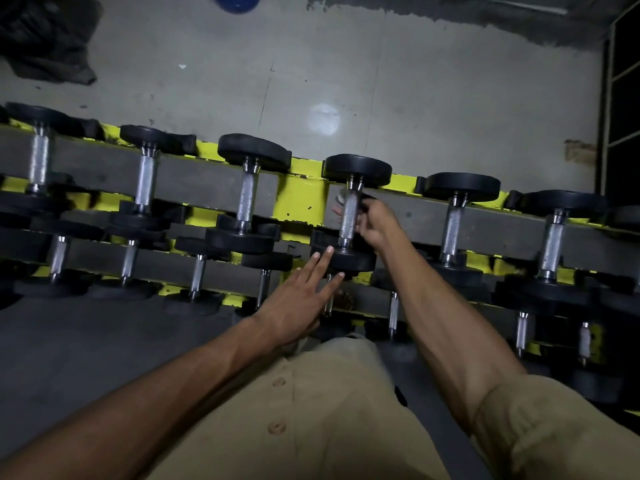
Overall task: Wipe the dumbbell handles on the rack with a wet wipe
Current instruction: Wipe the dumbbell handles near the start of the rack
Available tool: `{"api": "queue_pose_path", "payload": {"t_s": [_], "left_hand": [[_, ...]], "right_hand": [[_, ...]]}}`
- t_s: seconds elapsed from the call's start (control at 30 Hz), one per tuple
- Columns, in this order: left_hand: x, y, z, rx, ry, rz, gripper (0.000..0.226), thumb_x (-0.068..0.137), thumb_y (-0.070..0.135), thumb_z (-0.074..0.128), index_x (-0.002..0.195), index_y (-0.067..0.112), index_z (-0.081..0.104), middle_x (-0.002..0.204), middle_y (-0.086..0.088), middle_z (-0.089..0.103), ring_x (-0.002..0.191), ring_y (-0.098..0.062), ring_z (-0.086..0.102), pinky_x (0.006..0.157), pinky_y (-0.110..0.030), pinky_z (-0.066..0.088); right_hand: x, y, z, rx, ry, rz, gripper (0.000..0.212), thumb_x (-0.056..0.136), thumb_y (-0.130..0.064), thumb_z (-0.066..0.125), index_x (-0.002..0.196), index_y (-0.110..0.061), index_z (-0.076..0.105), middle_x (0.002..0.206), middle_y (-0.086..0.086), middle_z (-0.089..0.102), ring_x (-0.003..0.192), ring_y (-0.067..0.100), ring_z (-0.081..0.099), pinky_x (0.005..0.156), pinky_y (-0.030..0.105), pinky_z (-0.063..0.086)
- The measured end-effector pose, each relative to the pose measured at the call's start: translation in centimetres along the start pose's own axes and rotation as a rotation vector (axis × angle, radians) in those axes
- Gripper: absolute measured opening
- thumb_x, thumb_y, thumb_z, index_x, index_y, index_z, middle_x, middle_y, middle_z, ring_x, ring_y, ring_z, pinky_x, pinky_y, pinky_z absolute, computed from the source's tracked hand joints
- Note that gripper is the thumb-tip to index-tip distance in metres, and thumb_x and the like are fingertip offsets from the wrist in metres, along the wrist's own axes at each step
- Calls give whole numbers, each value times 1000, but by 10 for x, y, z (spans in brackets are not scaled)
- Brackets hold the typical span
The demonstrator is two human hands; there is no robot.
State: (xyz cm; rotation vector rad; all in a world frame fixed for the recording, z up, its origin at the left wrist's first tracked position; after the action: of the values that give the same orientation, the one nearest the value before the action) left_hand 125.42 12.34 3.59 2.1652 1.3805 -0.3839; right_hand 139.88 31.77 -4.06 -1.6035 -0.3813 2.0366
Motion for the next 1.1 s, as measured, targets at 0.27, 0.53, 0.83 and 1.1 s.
{"api": "queue_pose_path", "payload": {"t_s": [0.27,0.53,0.83,1.1], "left_hand": [[-1,-13,-3,26,-1,35,100,98,22,62,167,30,-10,166,-13,-38,161,-35,-11,130,-48,17],[5,14,-12,-62,-9,-15,96,98,19,55,167,18,-11,164,-30,-31,159,-43,-12,130,-50,18],[9,26,-12,-29,-53,-86,99,101,25,56,164,10,-19,159,-34,-36,157,-48,-17,129,-55,15],[12,36,-6,-81,-31,-173,98,101,28,59,166,10,-11,163,-36,-27,158,-47,-13,130,-54,13]], "right_hand": [[8,-8,16,366,75,-32,29,105,-17,36,105,-8,64,89,11,75,88,30,72,82,41,55],[-36,21,3,-871,535,-1002,6,94,-16,63,89,-18,64,87,-4,64,77,11,56,64,31,44],[-38,-14,-10,-2003,159,-1165,38,95,-20,60,132,-24,56,145,-10,54,84,27,70,57,33,55],[-69,-13,74,-2509,-438,-334,24,101,-22,55,116,-8,68,106,7,66,100,31,66,90,44,55]]}}
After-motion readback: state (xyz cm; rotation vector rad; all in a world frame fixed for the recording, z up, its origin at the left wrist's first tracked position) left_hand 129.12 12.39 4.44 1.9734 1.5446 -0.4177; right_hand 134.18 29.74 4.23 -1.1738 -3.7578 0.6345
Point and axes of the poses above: each hand's wrist, its own x-axis towards the middle knuckle, its own z-axis out of the palm, y = z × x, the point moved 1 cm from there along x, towards the middle knuckle
